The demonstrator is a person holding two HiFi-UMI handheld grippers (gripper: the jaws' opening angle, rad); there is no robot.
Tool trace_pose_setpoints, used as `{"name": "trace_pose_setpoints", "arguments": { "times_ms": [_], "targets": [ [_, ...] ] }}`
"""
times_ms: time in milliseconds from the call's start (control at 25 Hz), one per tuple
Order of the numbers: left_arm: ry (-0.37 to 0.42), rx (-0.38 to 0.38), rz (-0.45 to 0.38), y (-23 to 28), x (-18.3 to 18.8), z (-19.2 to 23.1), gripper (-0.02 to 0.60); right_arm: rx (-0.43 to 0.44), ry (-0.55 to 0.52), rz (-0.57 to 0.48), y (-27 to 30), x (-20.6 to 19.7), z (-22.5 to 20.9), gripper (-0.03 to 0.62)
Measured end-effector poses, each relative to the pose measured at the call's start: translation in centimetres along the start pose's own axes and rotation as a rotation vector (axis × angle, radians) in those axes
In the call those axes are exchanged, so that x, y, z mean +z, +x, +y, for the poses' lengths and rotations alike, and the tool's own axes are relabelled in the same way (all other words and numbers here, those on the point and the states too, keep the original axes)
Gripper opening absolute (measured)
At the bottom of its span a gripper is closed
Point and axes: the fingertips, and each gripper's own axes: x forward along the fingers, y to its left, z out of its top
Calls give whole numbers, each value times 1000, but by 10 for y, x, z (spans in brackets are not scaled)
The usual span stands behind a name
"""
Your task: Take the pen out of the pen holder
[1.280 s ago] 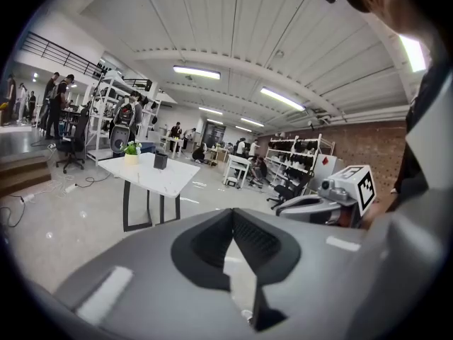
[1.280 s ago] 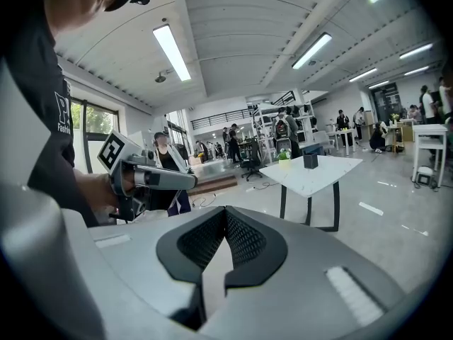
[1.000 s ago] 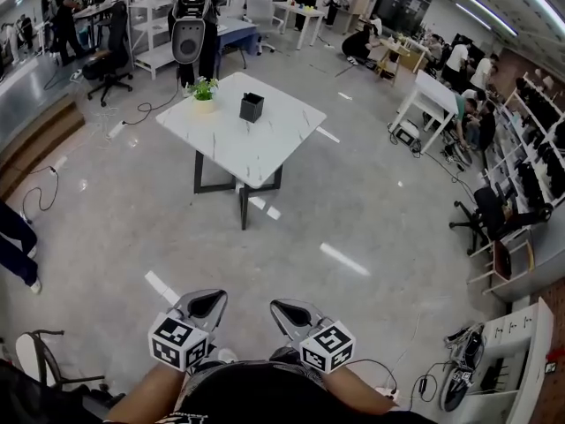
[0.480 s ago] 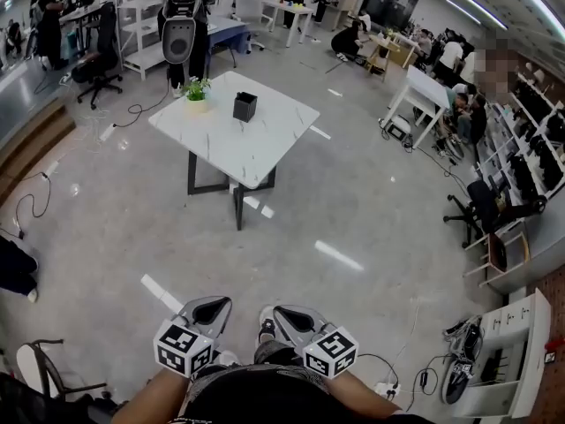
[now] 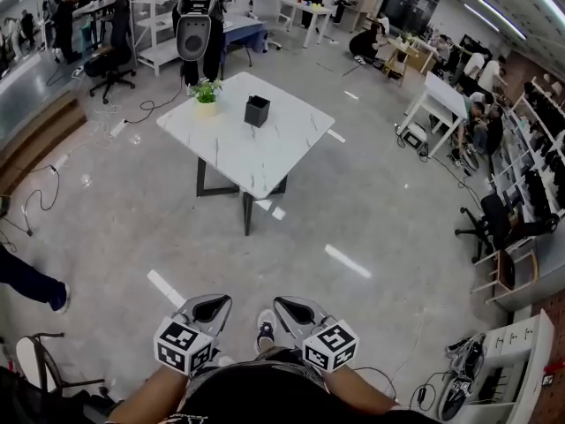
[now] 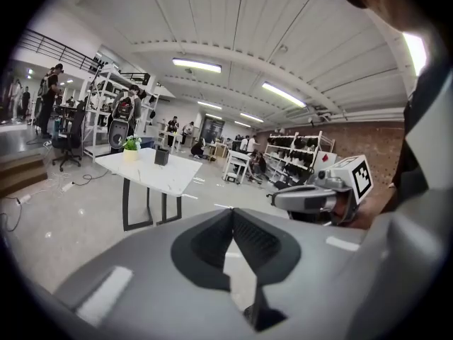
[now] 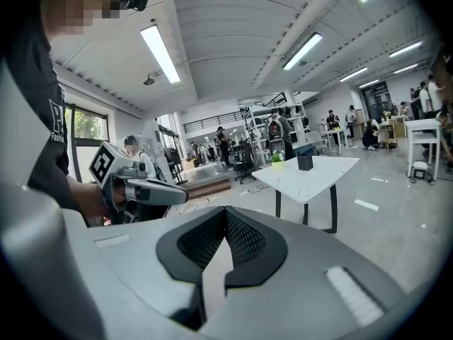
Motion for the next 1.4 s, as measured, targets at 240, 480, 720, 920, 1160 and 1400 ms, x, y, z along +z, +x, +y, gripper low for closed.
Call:
{"name": "trace_pose_setpoints", "arguments": {
  "times_ms": [240,480,720,920,1160,1400],
  "targets": [
    [5,19,-32,38,39,23,57,22,-23,-14,24,31,-42,0],
    [14,27,-43,76,65,34,57,25,-36,-25,34,52,-83,0],
    [6,34,-45,112,80,39,57,46,-34,-11,43,61,-116,0],
    [6,51,-42,133,91,39,57,69,-28,-13,48,70,-140,0],
    [-1,75,-43,154,103,43,57,94,-23,-15,53,76,-163,0],
    [-11,95,-41,169,108,45,57,121,-23,-10,60,80,-181,0]
  ]
}}
